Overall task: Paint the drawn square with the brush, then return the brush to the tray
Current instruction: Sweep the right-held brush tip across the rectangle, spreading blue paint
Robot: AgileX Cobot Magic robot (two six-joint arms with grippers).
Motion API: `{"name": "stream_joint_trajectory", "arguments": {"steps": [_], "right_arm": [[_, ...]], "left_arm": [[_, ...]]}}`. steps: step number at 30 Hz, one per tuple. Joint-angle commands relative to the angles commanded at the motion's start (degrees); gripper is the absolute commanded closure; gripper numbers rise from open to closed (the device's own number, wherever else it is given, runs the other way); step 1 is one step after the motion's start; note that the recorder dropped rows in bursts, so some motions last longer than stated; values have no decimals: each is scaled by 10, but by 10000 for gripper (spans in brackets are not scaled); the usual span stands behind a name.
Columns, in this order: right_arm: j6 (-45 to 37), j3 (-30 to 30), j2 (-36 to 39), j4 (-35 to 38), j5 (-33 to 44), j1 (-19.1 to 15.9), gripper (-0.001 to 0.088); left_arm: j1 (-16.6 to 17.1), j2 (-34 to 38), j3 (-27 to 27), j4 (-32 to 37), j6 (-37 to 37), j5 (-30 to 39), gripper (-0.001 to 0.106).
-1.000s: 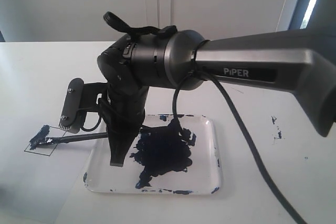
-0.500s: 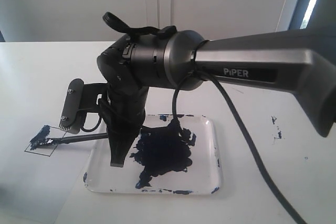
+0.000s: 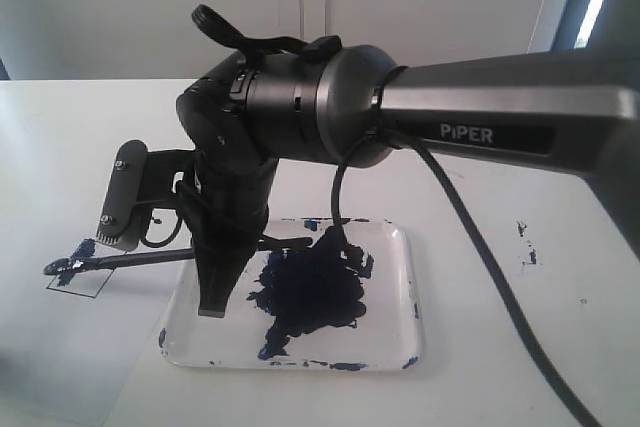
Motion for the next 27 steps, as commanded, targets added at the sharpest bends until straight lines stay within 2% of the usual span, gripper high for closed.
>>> {"name": "stream_joint_trajectory", "arguments": {"steps": [14, 21, 27], "right_arm": [[0, 0, 19, -16, -1, 0, 868], [26, 0, 19, -61, -1, 0, 868], [28, 0, 19, -61, -2, 0, 868]], "left_arm": [[0, 0, 0, 0, -1, 0, 489], [0, 0, 0, 0, -1, 0, 489], [0, 0, 0, 0, -1, 0, 489]]}}
